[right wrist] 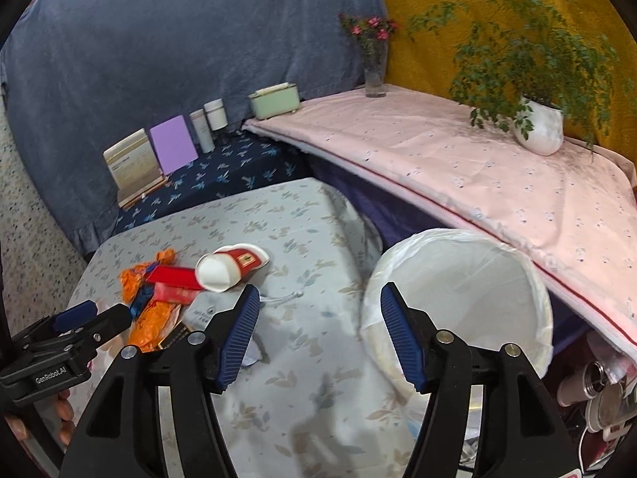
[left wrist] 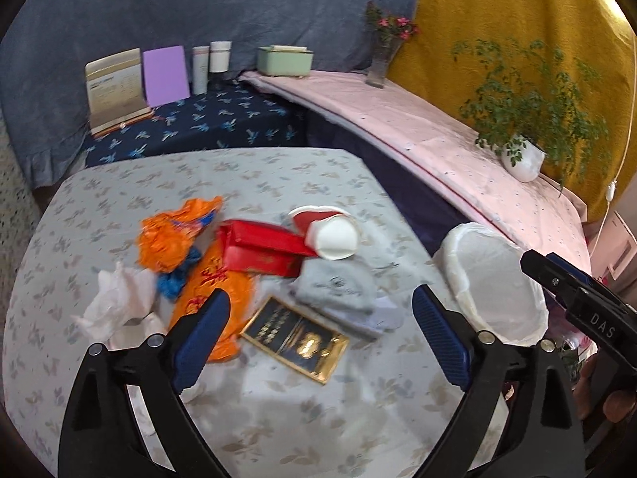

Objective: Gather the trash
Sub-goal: 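Move both tools back over the trash on the table, then grasp the white tissue with the left gripper while the right gripper grasps the grey pouch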

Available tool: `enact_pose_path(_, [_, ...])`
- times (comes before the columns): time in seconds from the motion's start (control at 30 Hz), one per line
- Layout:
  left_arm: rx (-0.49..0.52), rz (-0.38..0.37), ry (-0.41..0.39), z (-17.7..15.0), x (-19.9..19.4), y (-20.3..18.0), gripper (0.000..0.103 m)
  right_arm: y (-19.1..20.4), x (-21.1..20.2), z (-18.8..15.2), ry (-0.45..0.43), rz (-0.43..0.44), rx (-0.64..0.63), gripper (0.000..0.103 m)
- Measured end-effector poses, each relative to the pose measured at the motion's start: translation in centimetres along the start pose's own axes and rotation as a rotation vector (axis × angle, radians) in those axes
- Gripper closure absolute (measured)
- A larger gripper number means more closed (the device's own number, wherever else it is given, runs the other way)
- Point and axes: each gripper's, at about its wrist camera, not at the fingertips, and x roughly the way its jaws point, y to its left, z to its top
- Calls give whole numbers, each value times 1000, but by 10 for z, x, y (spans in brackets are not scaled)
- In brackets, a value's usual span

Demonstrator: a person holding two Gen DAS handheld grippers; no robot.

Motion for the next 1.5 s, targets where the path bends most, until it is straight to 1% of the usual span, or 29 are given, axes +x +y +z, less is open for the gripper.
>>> enact_pose_path(0.23, [8, 53, 42, -22, 4, 26, 14, 33, 26, -13, 73, 48, -38, 42])
enact_pose_path(0.4, [-3, 61, 82, -35, 12, 38, 14, 55, 53, -19, 131, 97, -58, 42])
enact_pose_path(0.57, [-26, 69, 115, -42, 22, 47, 14, 74, 86, -21, 187, 124, -82, 42])
enact_pose_path(0.73, [-58, 69, 141, -44, 32, 52, 14, 82, 119, -18, 237, 141, -85, 43])
enact_pose_path(0.87, [-63, 68, 163, -44, 41, 52, 14, 85, 141, -19, 275, 151, -82, 45])
enact_pose_path(0.93, [-62, 66, 170, -44, 44, 51, 14, 86, 148, -21, 288, 158, -81, 52])
enact_pose_path(0.97, [-61, 65, 173, -44, 45, 50, 14, 86, 150, -23, 295, 168, -79, 55])
enact_pose_path(1.03, [-60, 62, 178, -44, 48, 49, 14, 87, 151, -25, 307, 196, -70, 67])
enact_pose_path(1.07, [-60, 61, 180, -44, 49, 49, 14, 87, 151, -25, 308, 205, -71, 71])
enact_pose_path(1.13, [-61, 59, 184, -45, 51, 47, 14, 88, 147, -26, 300, 216, -79, 81])
enact_pose_path(1.17, [-61, 58, 185, -45, 51, 47, 15, 88, 145, -25, 295, 225, -78, 82])
enact_pose_path(1.2, [-60, 57, 185, -45, 51, 46, 14, 87, 142, -24, 291, 236, -73, 86])
enact_pose_path(1.3, [-58, 56, 181, -46, 50, 43, 15, 84, 129, -20, 272, 265, -58, 91])
enact_pose_path(1.33, [-59, 53, 180, -46, 50, 42, 15, 83, 125, -19, 264, 273, -54, 95])
enact_pose_path(1.4, [-58, 49, 175, -45, 48, 39, 15, 80, 114, -14, 246, 300, -41, 97])
enact_pose_path(1.5, [-50, 36, 167, -44, 45, 31, 15, 73, 93, -8, 204, 315, -35, 98])
